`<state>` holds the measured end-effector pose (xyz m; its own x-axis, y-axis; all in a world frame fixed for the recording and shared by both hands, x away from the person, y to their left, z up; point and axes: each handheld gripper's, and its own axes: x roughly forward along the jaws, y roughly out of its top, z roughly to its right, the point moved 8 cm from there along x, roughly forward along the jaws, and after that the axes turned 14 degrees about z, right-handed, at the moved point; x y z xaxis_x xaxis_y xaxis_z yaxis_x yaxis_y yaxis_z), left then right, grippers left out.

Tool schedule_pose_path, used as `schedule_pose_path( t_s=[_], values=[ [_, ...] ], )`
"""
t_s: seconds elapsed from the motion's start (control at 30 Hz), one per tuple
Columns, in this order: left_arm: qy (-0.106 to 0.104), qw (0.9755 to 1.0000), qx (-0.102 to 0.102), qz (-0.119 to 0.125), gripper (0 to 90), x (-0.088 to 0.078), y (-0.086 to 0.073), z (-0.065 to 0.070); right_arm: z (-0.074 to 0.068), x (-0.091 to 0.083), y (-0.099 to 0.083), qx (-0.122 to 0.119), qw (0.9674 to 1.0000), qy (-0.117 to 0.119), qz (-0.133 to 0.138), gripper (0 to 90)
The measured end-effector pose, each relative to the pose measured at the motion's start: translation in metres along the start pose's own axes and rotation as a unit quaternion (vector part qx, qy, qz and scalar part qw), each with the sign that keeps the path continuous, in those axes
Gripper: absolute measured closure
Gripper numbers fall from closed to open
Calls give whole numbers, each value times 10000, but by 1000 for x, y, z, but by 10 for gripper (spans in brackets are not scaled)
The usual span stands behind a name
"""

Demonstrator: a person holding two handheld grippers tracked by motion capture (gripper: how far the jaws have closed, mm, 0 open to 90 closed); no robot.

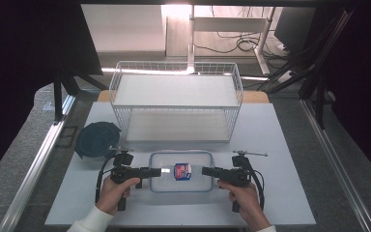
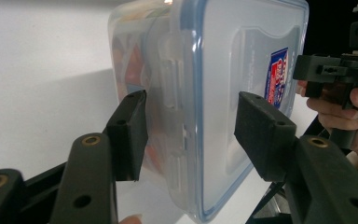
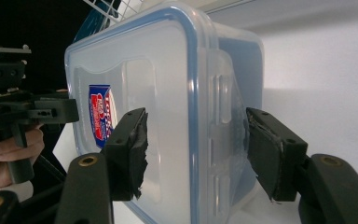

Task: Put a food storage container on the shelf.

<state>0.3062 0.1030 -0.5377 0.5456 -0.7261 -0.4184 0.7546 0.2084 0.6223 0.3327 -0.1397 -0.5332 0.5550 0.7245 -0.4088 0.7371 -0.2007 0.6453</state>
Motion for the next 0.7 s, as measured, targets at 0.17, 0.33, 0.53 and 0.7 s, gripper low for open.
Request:
schedule_pose_path(
  t_s=[0.17,0.33,0.53,0.7],
  values=[
    [-31,10000,-4,16,456,-1,1,1,-2,-2,1,-110,9999,8,-6,407],
    [-72,9999,45,80,457,-3,3,2,-5,-3,4,-161,9998,38,84,413],
    [-87,9998,144,129,456,-6,5,5,-8,-5,5,-232,9996,87,98,416],
    [-180,9994,217,214,457,-10,10,9,-16,-10,10,-440,9988,144,175,424]
  ],
)
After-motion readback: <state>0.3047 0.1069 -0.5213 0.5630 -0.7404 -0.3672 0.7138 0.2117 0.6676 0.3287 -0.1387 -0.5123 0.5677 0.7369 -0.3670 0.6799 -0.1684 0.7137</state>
